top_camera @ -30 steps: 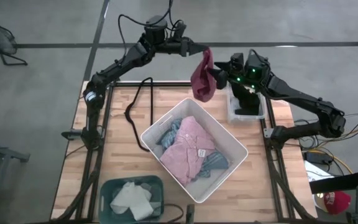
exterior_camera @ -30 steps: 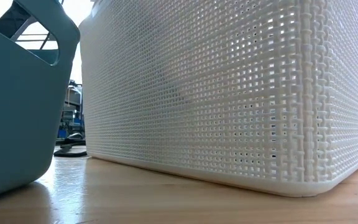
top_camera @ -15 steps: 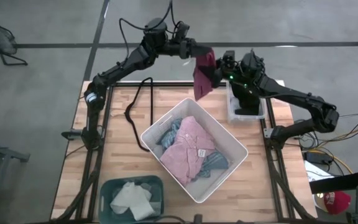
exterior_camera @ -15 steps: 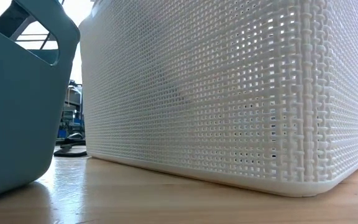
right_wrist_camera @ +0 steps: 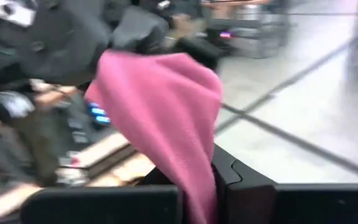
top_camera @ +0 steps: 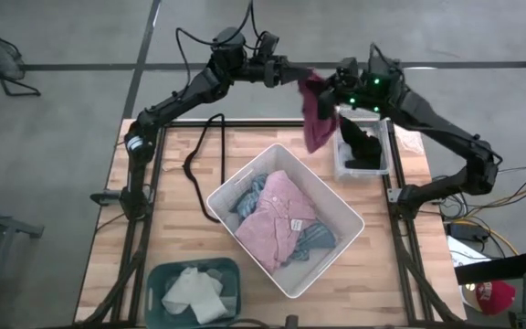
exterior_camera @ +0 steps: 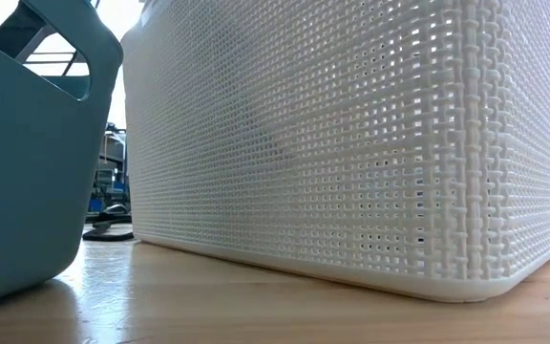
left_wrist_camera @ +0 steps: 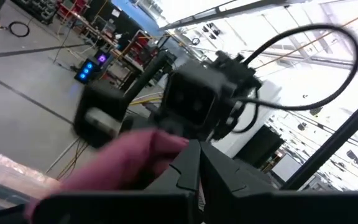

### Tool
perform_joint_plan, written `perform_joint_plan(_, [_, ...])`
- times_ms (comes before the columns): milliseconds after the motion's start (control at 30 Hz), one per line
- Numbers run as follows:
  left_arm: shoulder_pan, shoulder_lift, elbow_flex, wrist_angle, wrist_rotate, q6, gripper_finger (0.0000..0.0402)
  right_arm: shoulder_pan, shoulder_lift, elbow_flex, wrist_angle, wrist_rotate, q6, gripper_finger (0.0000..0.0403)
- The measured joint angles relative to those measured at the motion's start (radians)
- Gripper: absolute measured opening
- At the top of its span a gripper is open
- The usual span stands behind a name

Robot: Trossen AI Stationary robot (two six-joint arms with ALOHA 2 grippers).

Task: Pick & Place Cloths
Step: Put the red shorts into the transparent bin

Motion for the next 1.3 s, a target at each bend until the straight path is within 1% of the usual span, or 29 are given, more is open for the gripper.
perform_joint_plan(133, [0.0,0.0,0.0,-0.003,-0.027,-0.002,0.0013,0.0,-0.002,0.119,-0.2,0.157,-0.09,0.001])
perform_joint_plan(300, [0.001,0.0,0.0,-0.002,-0.045,0.018,0.0014,0.0,-0.005,0.219,-0.458,0.393,-0.128,0.0009])
perform_joint_plan(433, [0.003,0.0,-0.002,-0.003,-0.045,0.034,0.0014,-0.001,-0.021,0.237,-0.601,0.506,-0.117,0.0009])
perform_joint_plan(500, [0.003,0.0,-0.009,-0.002,-0.045,0.068,0.0014,-0.001,-0.032,0.218,-0.642,0.56,-0.089,0.0009])
perform_joint_plan(533, [0.003,0.0,-0.014,-0.003,-0.045,0.08,0.0014,-0.003,-0.037,0.204,-0.66,0.571,-0.071,0.0009])
perform_joint_plan(667, [0.003,0.001,-0.019,-0.011,-0.046,0.088,0.0014,-0.032,-0.047,0.132,-0.742,0.577,0.022,0.0009])
perform_joint_plan(767, [0.003,0.001,-0.019,-0.01,-0.053,0.094,0.0014,-0.06,-0.045,0.038,-0.775,0.565,0.07,0.0009])
perform_joint_plan(867, [0.005,0.001,-0.019,-0.014,-0.053,0.094,0.0014,-0.087,-0.044,-0.08,-0.774,0.509,0.089,0.0009])
perform_joint_plan(1000, [0.004,0.001,-0.018,-0.012,-0.053,0.094,0.0014,-0.11,-0.044,-0.248,-0.773,0.464,0.121,0.0009])
perform_joint_plan(1100, [0.004,0.001,-0.018,-0.016,-0.053,0.093,0.0014,-0.138,-0.044,-0.352,-0.757,0.385,0.137,0.0009])
perform_joint_plan(1200, [0.004,0.001,-0.018,-0.018,-0.052,0.088,0.0014,-0.149,-0.043,-0.411,-0.749,0.362,0.206,0.0014])
perform_joint_plan(1300, [0.004,0.001,-0.019,-0.021,-0.047,0.088,0.0014,-0.15,-0.043,-0.424,-0.744,0.353,0.208,0.0033])
